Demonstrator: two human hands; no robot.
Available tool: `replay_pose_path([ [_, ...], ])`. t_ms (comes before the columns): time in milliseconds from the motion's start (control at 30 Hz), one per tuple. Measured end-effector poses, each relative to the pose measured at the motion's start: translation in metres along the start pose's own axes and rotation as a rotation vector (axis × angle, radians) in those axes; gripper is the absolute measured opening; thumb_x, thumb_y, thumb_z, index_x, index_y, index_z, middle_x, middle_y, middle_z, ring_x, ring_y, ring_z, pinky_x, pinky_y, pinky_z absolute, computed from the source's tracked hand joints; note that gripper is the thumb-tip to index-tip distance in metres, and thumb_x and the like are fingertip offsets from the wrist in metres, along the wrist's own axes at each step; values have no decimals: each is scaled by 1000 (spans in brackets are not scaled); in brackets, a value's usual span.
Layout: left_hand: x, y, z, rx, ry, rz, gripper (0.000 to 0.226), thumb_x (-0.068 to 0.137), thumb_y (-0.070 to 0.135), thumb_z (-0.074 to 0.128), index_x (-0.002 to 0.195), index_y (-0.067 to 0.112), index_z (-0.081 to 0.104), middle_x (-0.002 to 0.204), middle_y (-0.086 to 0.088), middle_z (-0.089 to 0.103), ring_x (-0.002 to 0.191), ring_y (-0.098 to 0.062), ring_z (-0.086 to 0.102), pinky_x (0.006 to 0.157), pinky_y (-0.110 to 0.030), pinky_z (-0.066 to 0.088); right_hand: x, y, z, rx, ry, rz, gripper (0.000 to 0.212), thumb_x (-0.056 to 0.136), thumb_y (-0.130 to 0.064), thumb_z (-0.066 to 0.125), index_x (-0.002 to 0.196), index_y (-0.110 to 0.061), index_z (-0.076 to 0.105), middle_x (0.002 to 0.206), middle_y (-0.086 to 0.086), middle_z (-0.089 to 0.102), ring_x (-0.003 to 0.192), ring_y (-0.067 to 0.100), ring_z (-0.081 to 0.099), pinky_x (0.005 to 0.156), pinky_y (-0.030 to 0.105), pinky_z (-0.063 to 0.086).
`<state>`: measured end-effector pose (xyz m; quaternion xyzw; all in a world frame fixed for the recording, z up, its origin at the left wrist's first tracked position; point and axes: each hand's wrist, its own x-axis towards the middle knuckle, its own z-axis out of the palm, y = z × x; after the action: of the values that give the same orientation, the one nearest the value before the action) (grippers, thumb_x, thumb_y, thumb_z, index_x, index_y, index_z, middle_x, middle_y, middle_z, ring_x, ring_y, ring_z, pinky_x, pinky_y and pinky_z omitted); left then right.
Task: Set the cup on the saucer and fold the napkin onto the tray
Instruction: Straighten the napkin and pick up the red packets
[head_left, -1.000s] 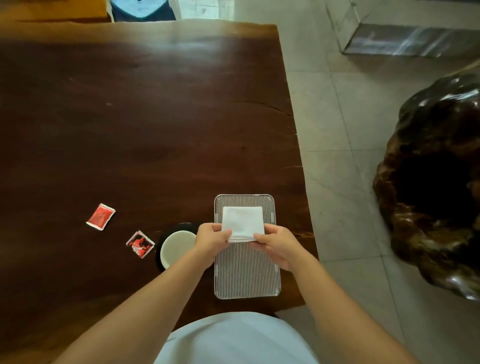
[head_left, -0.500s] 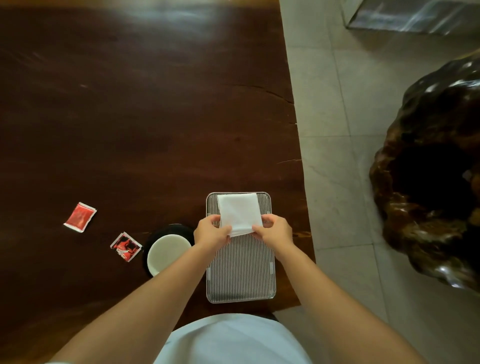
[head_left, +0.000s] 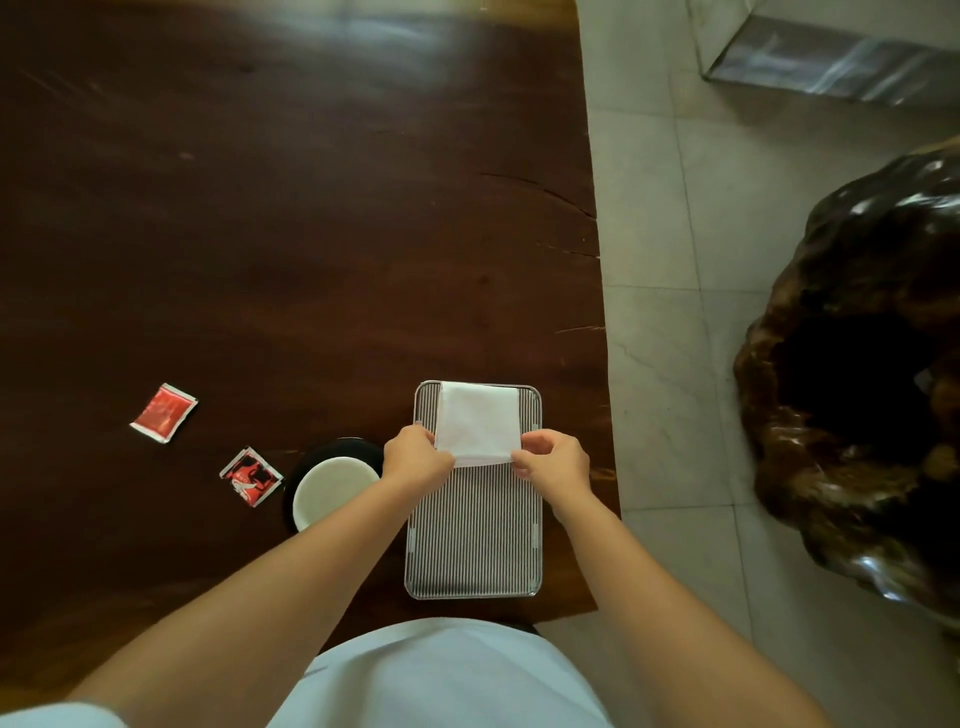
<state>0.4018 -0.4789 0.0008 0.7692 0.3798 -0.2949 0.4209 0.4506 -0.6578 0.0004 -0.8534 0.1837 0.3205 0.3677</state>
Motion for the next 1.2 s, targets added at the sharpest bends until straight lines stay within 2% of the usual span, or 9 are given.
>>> replay_pose_path([
  [100, -5, -1, -9, -16, -17, 6, 3, 82, 10, 68, 80, 11, 66, 100, -9, 73, 91, -26, 72, 82, -38, 60, -5, -6, -5, -43, 81, -14, 25, 90, -16, 72, 115, -14, 69, 108, 4, 70, 98, 21, 69, 86, 38, 61],
  [133, -5, -2, -13, -47, -7, 9, 9, 82, 9, 68, 76, 14, 63, 99, -10, 72, 89, -26, 73, 85, -41, 61, -7, -8, -7, -72, 119, -34, 23, 91, -16, 71, 114, -14, 69, 108, 3, 69, 98, 20, 67, 84, 35, 60],
  [233, -9, -11, -31, -170, 27, 13, 23, 83, 8, 69, 106, 9, 68, 101, -9, 72, 79, -22, 75, 82, -40, 63, -14, -17, -3, -136, 161, -131, 18, 93, -15, 66, 111, -13, 70, 103, 2, 68, 95, 17, 64, 73, 24, 50],
  [400, -22, -45, -77, -250, 145, 24, 19, 90, 15, 63, 108, 16, 68, 91, -4, 71, 74, -17, 74, 70, -37, 65, -32, -53, 34, -215, 78, -312, 17, 93, -16, 63, 106, -13, 73, 98, 1, 69, 93, 19, 65, 81, 33, 55],
  [567, -37, -98, -120, -253, 277, -77, 11, 90, 17, 65, 100, 22, 66, 93, -1, 69, 81, -18, 72, 74, -37, 63, -60, -90, 92, -252, -64, -468, 15, 89, -17, 64, 100, -14, 75, 91, 0, 71, 86, 16, 63, 80, 27, 48],
  [667, -43, -132, -140, -250, 326, -153, 7, 90, 18, 64, 93, 24, 67, 97, -2, 70, 79, -19, 72, 66, -34, 63, -76, -109, 122, -274, -138, -524, 15, 89, -19, 65, 99, -17, 75, 89, -3, 71, 86, 14, 63, 77, 25, 46],
  [867, -45, -183, -173, -220, 351, -215, 8, 90, 20, 65, 86, 27, 67, 96, -3, 72, 85, -21, 71, 80, -41, 62, -99, -127, 172, -347, -249, -586, 12, 90, -18, 66, 99, -20, 74, 88, -7, 67, 81, 5, 60, 62, 11, 38],
  [1033, -32, -210, -197, -196, 339, -251, 9, 91, 21, 67, 85, 28, 65, 97, -3, 71, 87, -20, 70, 82, -41, 62, -111, -137, 216, -422, -322, -564, 14, 91, -15, 67, 104, -17, 73, 97, 0, 69, 90, 14, 64, 75, 25, 53],
  [1200, -8, -230, -217, -109, 275, -202, 8, 91, 24, 64, 94, 24, 71, 101, -4, 72, 92, -22, 69, 84, -38, 59, -114, -144, 258, -563, -321, -496, 27, 93, -17, 66, 120, -13, 67, 114, 8, 65, 96, 20, 61, 76, 27, 48],
])
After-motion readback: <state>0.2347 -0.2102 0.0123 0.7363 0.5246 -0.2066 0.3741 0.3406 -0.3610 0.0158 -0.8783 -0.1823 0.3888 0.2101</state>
